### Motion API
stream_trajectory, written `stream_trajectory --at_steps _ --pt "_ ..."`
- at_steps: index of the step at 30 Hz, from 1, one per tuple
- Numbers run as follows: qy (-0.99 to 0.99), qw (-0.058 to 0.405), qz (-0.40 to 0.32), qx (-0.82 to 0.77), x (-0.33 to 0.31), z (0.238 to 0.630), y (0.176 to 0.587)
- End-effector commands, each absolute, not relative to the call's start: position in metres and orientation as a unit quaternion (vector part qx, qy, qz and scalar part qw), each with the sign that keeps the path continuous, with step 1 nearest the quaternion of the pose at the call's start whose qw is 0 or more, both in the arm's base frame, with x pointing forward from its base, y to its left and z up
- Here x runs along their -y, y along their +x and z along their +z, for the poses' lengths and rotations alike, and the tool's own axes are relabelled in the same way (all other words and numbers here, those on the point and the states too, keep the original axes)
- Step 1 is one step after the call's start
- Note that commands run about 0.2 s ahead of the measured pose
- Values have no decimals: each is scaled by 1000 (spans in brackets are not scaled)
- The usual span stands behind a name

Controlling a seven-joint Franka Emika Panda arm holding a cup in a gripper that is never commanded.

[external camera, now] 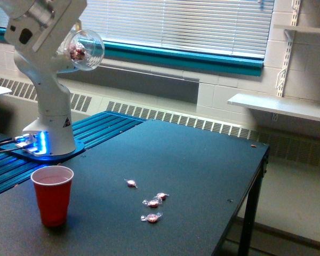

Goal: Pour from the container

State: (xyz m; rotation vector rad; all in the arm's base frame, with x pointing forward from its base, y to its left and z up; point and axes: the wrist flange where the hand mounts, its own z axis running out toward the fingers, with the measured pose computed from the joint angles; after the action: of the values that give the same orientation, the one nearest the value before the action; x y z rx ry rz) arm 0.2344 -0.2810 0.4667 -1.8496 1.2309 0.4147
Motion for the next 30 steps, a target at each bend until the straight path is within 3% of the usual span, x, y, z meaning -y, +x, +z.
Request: stream_trajectory --at_steps 1,15,23,30 --pt "-735 441 172 -486 285 449 219" --pt "-736 443 189 -476 284 391 224" --pt "-730 460 151 -482 302 394 217" --pt "-714 466 151 -500 313 373 203"
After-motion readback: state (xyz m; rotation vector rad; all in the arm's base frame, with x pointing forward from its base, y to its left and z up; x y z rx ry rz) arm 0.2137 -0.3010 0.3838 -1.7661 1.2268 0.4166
